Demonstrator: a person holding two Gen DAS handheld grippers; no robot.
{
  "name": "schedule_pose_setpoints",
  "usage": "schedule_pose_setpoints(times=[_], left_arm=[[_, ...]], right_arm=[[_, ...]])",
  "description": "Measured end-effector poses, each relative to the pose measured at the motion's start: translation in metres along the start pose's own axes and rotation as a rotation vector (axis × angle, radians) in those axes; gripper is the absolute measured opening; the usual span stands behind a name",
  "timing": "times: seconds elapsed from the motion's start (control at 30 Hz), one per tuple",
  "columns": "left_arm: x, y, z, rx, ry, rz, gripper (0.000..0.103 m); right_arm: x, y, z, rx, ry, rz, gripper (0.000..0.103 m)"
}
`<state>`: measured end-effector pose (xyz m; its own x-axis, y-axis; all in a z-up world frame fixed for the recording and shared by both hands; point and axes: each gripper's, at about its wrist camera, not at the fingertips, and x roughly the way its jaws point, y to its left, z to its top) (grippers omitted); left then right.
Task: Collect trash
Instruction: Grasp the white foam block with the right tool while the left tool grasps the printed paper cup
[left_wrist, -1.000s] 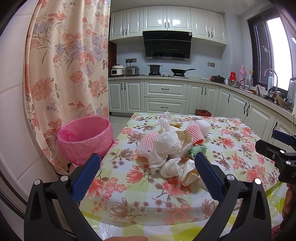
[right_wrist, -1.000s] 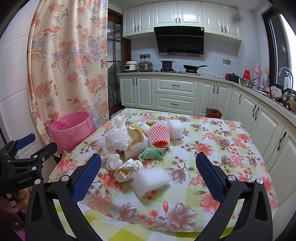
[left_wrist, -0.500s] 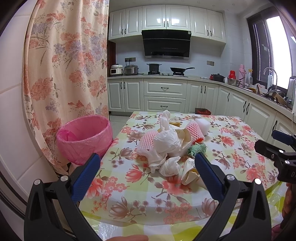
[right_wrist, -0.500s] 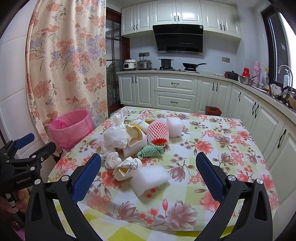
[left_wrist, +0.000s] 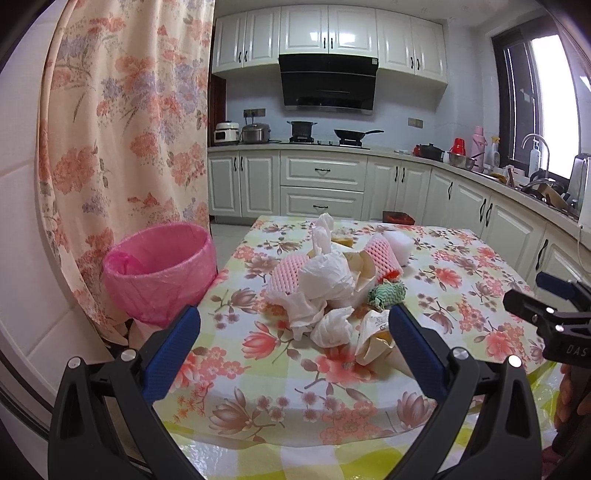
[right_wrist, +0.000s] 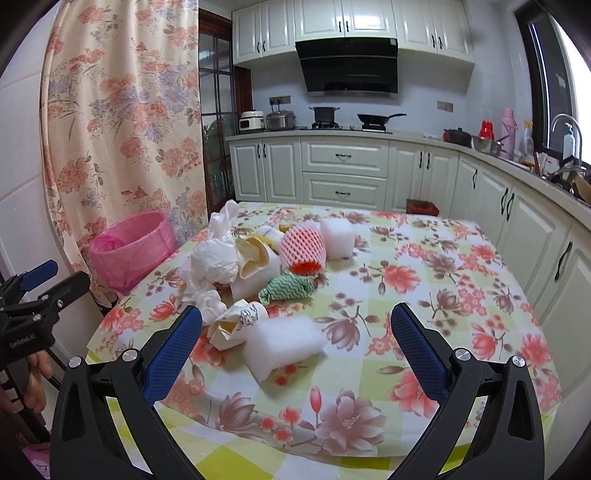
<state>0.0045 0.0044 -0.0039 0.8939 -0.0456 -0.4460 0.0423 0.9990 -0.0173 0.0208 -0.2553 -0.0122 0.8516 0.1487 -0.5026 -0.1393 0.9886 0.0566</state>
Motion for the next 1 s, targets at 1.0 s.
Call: schedule_pose_setpoints(times=[1.0], left_arm=[[0.159, 0.004, -0.032, 0.031, 0.252, -0.099, 0.092]], right_arm=[[0.139, 0.010, -0.042, -0.151, 0.265, 0.103, 0.096]])
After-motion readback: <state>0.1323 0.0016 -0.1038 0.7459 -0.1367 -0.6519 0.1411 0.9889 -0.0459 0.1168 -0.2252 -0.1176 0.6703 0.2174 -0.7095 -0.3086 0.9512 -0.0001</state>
